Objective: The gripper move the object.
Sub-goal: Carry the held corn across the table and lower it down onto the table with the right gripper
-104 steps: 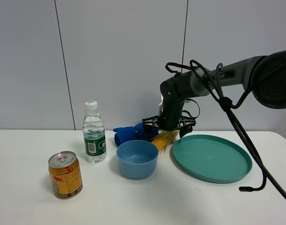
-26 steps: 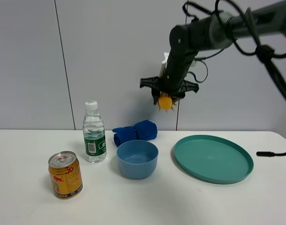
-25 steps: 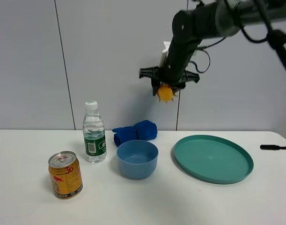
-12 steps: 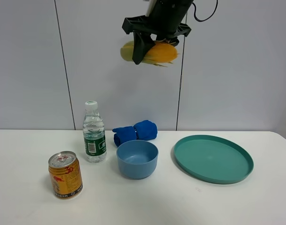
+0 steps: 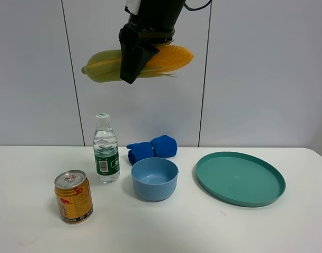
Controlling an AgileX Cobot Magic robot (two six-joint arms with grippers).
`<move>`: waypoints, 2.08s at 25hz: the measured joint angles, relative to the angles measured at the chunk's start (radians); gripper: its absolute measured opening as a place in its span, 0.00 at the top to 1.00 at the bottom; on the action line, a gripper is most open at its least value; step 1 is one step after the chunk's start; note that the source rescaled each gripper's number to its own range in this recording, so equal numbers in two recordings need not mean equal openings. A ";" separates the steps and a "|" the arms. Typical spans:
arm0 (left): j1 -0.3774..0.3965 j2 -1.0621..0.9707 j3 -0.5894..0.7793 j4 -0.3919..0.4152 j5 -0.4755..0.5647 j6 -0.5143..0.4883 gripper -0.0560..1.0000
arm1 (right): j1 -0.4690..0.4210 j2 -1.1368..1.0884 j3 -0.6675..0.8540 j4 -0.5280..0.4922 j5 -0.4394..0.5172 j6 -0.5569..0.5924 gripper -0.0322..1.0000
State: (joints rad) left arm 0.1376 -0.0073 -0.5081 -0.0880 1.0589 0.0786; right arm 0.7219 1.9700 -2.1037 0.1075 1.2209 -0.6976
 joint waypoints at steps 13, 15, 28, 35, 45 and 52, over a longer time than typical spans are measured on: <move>0.000 0.000 0.000 0.000 0.000 0.000 0.00 | 0.158 0.000 0.038 -0.034 0.000 -0.001 0.97; 0.000 0.000 0.000 0.000 0.000 0.000 0.00 | 0.169 0.000 0.081 -0.031 0.000 -0.013 0.97; 0.000 0.000 0.000 0.000 0.000 0.000 0.00 | 0.173 -0.063 0.416 -0.060 -0.002 -0.123 0.97; 0.000 0.000 0.000 0.000 0.000 0.000 0.00 | 0.167 -0.085 0.632 -0.041 -0.065 -0.123 0.97; 0.000 0.000 0.000 0.000 0.000 0.000 0.00 | 0.056 -0.084 0.951 -0.045 -0.705 -0.170 0.97; 0.000 0.000 0.000 0.000 0.000 0.000 0.00 | 0.054 -0.017 1.033 -0.045 -0.889 -0.386 0.97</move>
State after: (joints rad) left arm 0.1376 -0.0073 -0.5081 -0.0880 1.0589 0.0786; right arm 0.7763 1.9534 -1.0708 0.0620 0.3319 -1.0834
